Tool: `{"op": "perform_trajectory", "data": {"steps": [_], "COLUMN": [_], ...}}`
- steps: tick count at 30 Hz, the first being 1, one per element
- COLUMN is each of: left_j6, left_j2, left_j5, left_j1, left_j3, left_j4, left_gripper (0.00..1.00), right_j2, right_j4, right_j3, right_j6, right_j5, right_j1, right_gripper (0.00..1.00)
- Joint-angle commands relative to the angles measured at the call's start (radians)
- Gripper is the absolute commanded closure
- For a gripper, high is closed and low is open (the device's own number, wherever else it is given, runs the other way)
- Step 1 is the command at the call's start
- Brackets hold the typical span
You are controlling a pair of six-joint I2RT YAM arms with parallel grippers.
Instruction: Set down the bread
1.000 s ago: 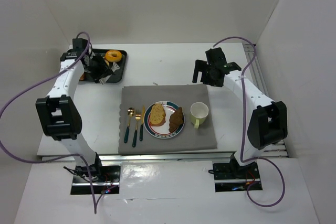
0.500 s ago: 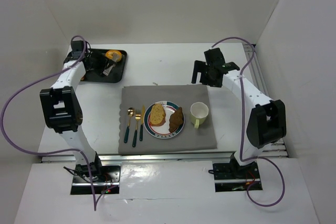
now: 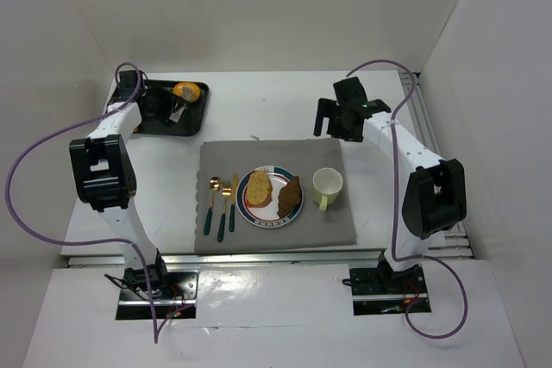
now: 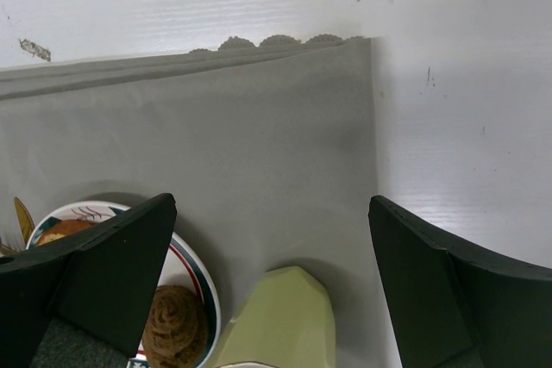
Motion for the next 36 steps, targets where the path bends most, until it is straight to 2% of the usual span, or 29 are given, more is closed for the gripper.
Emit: {"op": "perform_trajectory", "data": {"steps": [1,4,7,11,12,16,19,22,26,27,29,30,33,36], "left_j6": [-0.029,-0.039,-0.039,-0.027,-0.016,0.055,0.073,0.113,0.211,0.278,0.361,0.456,0.628,0.713], "left_j2": [0.037,0.059,0.073,0.082,0.082,-0.005,-0.106,-0.245,-0.406,-0.436,-0.505,-0.524,-0.622,-0.741], "left_j5": [0.029,0.029,0.029,0.042,0.056,0.069,0.059,0.072,0.117,0.137,0.206,0.225,0.213,0.161], "left_j1": [0.012,0.012,0.012,0.012,0.012,0.012,0.012,0.021,-0.022,-0.037,-0.08,-0.1,-0.214,-0.339], "left_j3": [0.009,0.009,0.028,0.051,0.061,0.061,-0.032,-0.135,-0.212,-0.229,-0.252,-0.267,-0.309,-0.388], "left_j4": [0.074,0.085,0.085,0.094,0.094,0.038,0.038,0.015,-0.082,-0.082,-0.135,-0.206,-0.312,-0.375], "left_gripper": [0.38,0.38,0.43,0.62,0.71,0.86,0.88,0.94,1.0,1.0,1.0,1.0,1.0,1.0], "right_j2": [0.02,0.02,0.02,0.02,0.02,-0.011,-0.021,-0.033,-0.055,-0.066,-0.077,-0.077,-0.087,-0.096], "right_j4": [-0.004,-0.004,-0.004,-0.015,-0.015,-0.015,-0.006,-0.006,0.003,0.003,0.003,0.003,0.003,0.003], "right_j3": [0.051,0.051,0.063,0.063,0.063,0.053,0.033,0.033,0.024,0.024,0.013,0.013,0.013,0.013], "right_j6": [-0.004,-0.004,-0.004,-0.004,-0.004,0.005,0.005,0.005,0.005,0.005,0.005,-0.007,-0.026,-0.026], "right_j5": [0.017,0.017,0.017,0.017,0.017,0.017,0.017,0.017,0.017,0.017,0.035,0.053,0.086,0.097], "right_j1": [0.009,0.009,0.009,0.009,0.009,0.009,0.009,0.018,0.027,0.027,0.027,0.027,0.027,0.027], "right_gripper": [0.0,0.0,0.0,0.0,0.0,0.0,0.0,0.0,0.0,0.0,0.0,0.0,0.0,0.0]}}
